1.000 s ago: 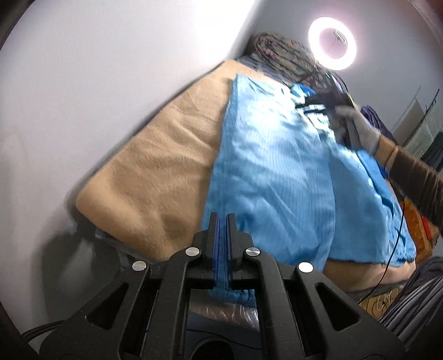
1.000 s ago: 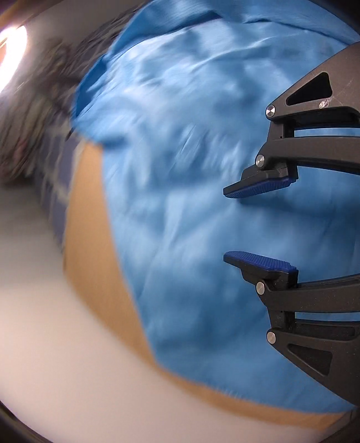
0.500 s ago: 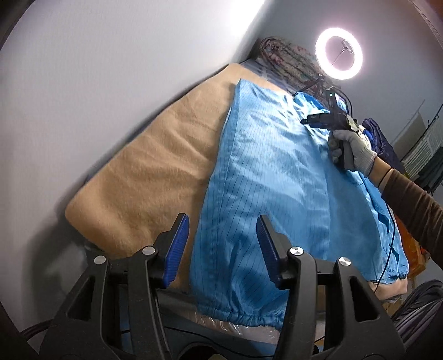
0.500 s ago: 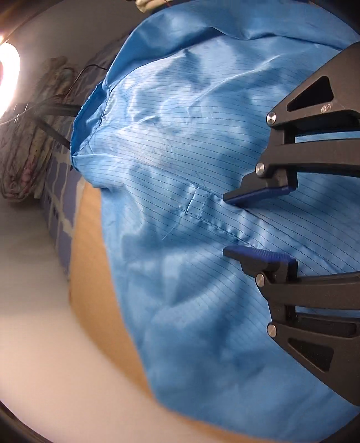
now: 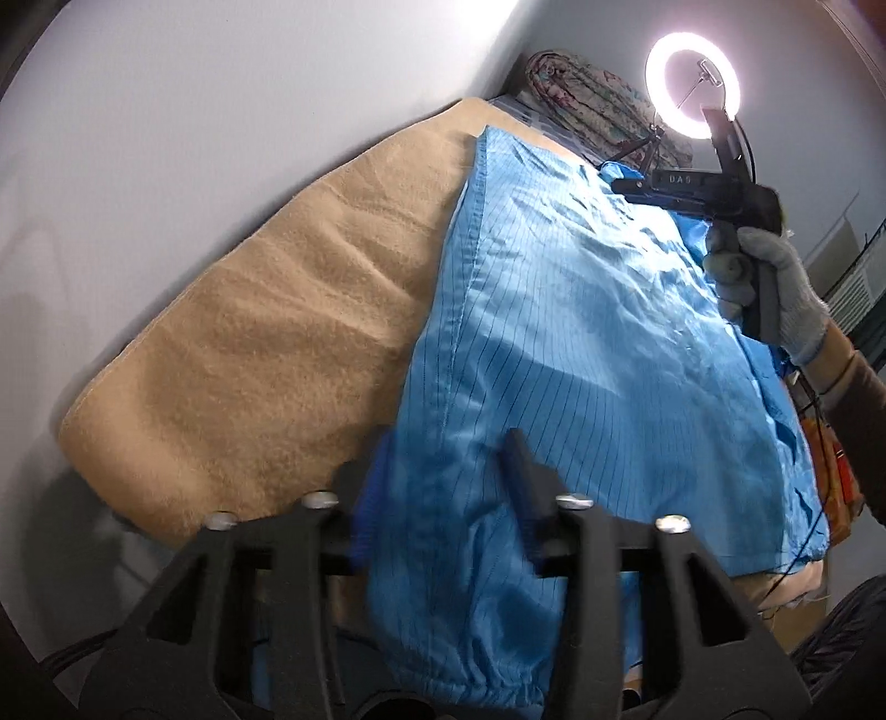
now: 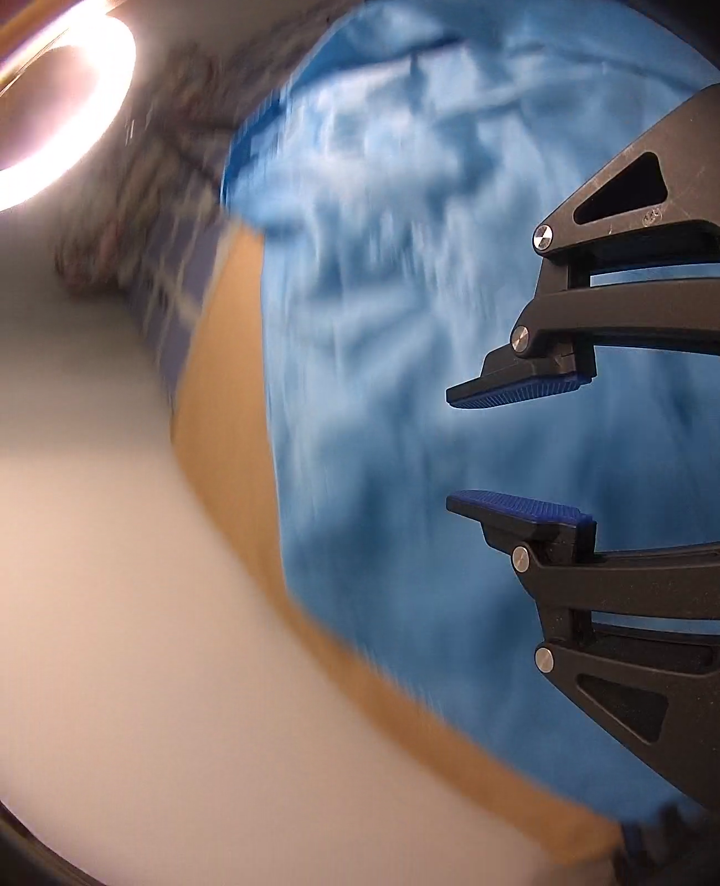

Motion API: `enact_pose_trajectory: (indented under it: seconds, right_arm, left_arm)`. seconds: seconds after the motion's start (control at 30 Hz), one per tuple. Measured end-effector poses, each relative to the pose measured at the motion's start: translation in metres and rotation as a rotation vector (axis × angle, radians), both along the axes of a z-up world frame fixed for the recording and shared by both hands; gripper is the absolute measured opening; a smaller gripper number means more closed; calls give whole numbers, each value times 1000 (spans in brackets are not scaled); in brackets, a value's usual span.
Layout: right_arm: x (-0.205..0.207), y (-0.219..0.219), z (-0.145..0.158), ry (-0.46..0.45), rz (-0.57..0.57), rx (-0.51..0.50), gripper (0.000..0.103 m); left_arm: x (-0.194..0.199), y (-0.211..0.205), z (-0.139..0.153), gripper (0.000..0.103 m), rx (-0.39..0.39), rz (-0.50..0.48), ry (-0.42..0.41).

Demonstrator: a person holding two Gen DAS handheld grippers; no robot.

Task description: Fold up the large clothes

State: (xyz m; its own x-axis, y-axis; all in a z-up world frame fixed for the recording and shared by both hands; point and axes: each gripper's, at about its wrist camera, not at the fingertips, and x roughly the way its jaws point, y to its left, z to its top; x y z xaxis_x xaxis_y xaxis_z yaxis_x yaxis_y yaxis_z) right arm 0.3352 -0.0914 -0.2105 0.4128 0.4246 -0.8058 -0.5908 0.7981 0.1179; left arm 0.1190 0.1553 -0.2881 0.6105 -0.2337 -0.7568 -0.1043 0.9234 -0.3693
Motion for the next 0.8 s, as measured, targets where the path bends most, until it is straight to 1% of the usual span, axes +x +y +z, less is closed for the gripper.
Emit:
enact_pose_trajectory:
  seconds: [0.03,0.07,0.1,0.17,0.2,0.23,0.27,0.33,0.37,0.43,0.47,0.5,0.6,0.67,0.7,0.73,0.77,0.8]
  right_arm:
    - [-9,14,-3,-3,37,-12,29]
    - [-13,23,-7,-3,59,-25,29]
    - [-16,29,-12,1,76,-41,29]
    - [-20,45,-30,22,100,-76,29]
    - [-22,49,-38,28,109,-94,29]
    - [-25,55,-49,22,118,-133,29]
    - [-30,57,-52,-4,126,-155,29]
    - [-38,62,-54,-80,153,-191,31]
    - [-39,62,-54,-81,153,-199,31]
    - [-34,61,-53,-51,145,-192,31]
    - [-33,60,-53,-39,143,-191,32]
    - [-33,60,-53,-37,145,-195,32]
    - [-27,62,-53,-39,140,-197,32]
    - [-22,62,-55,-33,137,-191,33]
    - [-11,63,-56,-29,138,-189,33]
    - [-10,63,-56,-24,137,-185,33]
    - [-9,63,-56,-18,135,-181,33]
    - [-7,62,-56,-11,131,-176,33]
  left_arm:
    - [0,-2,0,21,4,-6,-1]
    - [0,-4,1,14,4,-13,-4]
    - [-1,-6,2,10,6,-18,-7]
    - [-4,-12,7,7,40,-33,-25]
    - [-5,-13,9,7,40,-36,-32]
    - [-7,-13,12,6,23,-40,-41]
    - [-10,-12,16,6,-2,-42,-50]
    - [-13,-10,23,6,-23,-35,-68]
    - [-15,-9,25,7,-31,-32,-72]
    - [-15,-4,26,21,-55,-20,-66]
    - [-12,-1,23,39,-63,-15,-58]
    - [-9,1,18,44,-69,-3,-50]
    - [-1,6,3,44,-98,12,-5]
    - [0,12,-3,44,-146,25,-9]
    - [0,13,-4,44,-158,22,-10]
    - [-1,14,-4,36,-165,18,-13]
    - [0,14,-6,9,-174,12,-10]
    - [2,12,-8,5,-191,5,1]
